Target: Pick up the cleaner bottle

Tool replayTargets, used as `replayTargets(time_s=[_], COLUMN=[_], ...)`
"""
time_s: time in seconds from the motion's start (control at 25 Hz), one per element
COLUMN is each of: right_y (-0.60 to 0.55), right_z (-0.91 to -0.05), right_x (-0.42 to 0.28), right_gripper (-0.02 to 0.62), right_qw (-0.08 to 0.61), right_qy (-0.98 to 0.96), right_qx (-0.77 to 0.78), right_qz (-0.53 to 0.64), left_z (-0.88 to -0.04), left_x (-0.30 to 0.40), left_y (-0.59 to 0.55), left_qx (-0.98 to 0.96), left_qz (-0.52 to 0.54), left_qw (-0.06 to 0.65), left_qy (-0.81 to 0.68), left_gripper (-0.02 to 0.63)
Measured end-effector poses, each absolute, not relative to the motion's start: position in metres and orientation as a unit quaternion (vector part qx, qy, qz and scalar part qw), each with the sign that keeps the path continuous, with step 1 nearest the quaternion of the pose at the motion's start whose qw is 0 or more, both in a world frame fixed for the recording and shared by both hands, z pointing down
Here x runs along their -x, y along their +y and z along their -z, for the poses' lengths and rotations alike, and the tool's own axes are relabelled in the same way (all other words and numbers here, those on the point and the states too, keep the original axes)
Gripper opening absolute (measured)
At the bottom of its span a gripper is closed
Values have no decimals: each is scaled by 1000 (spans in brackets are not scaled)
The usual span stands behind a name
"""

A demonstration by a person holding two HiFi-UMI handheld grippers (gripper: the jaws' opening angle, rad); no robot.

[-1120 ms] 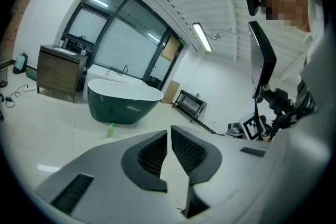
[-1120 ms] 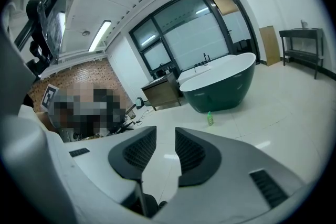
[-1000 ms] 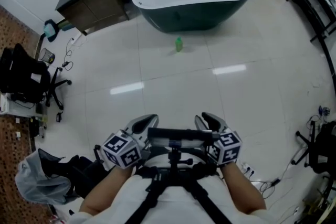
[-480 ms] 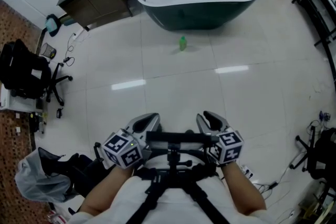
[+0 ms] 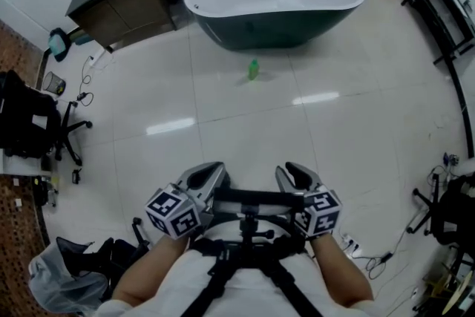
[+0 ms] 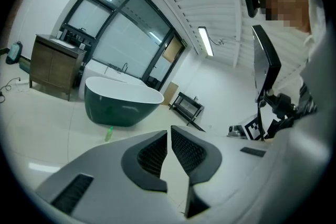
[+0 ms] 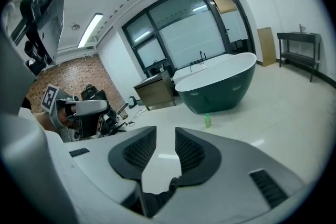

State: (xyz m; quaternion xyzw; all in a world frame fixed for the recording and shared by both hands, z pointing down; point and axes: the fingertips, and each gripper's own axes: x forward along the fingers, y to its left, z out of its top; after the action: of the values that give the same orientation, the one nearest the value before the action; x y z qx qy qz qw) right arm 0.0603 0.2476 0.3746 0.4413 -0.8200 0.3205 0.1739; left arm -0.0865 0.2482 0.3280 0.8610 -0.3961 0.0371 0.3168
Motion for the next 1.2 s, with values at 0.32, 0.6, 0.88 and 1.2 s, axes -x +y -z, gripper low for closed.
replayTargets(time_s=[0.32, 0.6, 0.88, 1.2], right_y=[203, 187, 168, 115], right_z=[-360, -359, -360, -374], right_x=[0, 28, 36, 21], right_gripper=[109, 109, 109, 109], right_qw=[160, 150, 155, 167], right_qy=[-811, -797, -796, -812], right_qx=[-468, -492, -491, -451], right_qz=[-313, -317, -318, -330], left_z=[-321, -327, -337, -339], left_x=[134, 162, 171, 149], left_y=[200, 185, 171, 128], left_qx=[-889, -897, -890, -875], left_qz=[-42, -53, -58, -58], left_qw=[304, 311, 329, 342], left_qy=[-339, -309, -310, -339], left_gripper=[14, 9, 9, 9])
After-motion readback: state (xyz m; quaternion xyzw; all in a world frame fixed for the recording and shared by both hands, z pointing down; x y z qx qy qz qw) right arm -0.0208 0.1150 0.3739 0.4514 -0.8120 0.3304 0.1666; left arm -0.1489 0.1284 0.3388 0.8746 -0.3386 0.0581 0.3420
